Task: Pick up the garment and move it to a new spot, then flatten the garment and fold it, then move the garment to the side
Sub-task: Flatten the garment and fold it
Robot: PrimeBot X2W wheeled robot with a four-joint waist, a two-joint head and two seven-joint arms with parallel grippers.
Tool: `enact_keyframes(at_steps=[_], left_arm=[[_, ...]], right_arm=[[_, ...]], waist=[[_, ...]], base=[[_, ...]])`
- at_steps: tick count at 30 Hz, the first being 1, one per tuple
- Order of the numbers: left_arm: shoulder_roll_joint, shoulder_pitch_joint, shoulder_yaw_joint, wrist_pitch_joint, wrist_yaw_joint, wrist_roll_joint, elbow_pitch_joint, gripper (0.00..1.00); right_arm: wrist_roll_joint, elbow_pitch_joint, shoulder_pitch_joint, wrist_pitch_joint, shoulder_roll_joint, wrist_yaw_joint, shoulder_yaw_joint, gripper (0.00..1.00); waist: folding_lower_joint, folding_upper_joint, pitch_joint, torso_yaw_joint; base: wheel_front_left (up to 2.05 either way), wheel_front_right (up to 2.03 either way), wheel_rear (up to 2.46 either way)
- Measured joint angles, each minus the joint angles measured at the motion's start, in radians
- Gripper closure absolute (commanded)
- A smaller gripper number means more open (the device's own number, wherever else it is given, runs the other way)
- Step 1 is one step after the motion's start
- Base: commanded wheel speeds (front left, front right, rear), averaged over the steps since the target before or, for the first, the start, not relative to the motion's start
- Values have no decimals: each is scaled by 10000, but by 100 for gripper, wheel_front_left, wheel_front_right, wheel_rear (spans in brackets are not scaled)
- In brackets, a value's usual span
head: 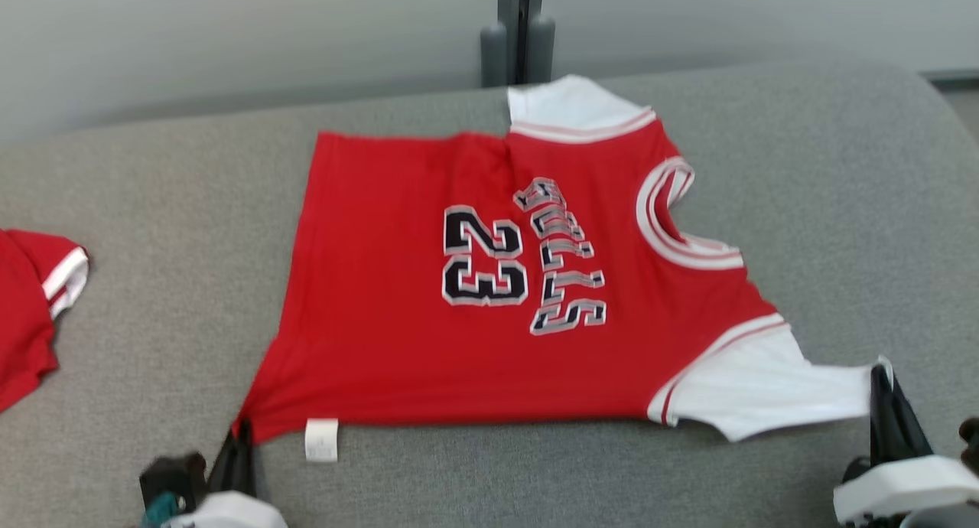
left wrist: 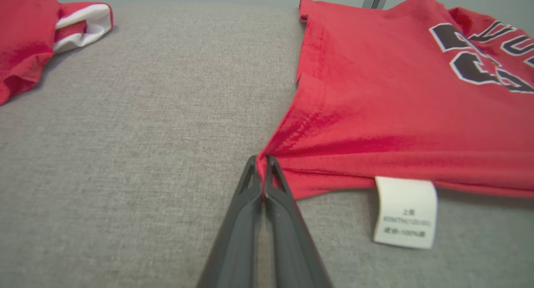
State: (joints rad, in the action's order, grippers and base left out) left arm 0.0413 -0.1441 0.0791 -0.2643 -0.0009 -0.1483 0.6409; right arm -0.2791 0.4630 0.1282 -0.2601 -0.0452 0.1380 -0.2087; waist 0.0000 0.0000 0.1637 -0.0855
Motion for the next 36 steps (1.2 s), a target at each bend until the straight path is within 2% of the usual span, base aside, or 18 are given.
enact_keyframes(at_steps=[9,18,25,36], left_arm=[[-17,1806,-238,0,-54,-159,-244,100],[31,2267,-1103,2,104,-477,-1373,100],[54,894,-1356,0,31,-169,-2015,100],[63,-1686,-1685,0,-69,173,-443,100]], right_arm=[[-27,-339,-1457,-2,6,-2,211,100],[-211,-1072,-1718,-13,-102,-44,224,100],[-167,-1011,-139,-15,-215,-63,399,100],[454,523,2442,-15,-708,-71,813,100]], waist=[[0,0,-1466,117],[0,0,-1430,476],[0,0,-761,611],[0,0,540,714]], base=[[0,0,0],[0,0,0],[0,0,0],[0,0,0]])
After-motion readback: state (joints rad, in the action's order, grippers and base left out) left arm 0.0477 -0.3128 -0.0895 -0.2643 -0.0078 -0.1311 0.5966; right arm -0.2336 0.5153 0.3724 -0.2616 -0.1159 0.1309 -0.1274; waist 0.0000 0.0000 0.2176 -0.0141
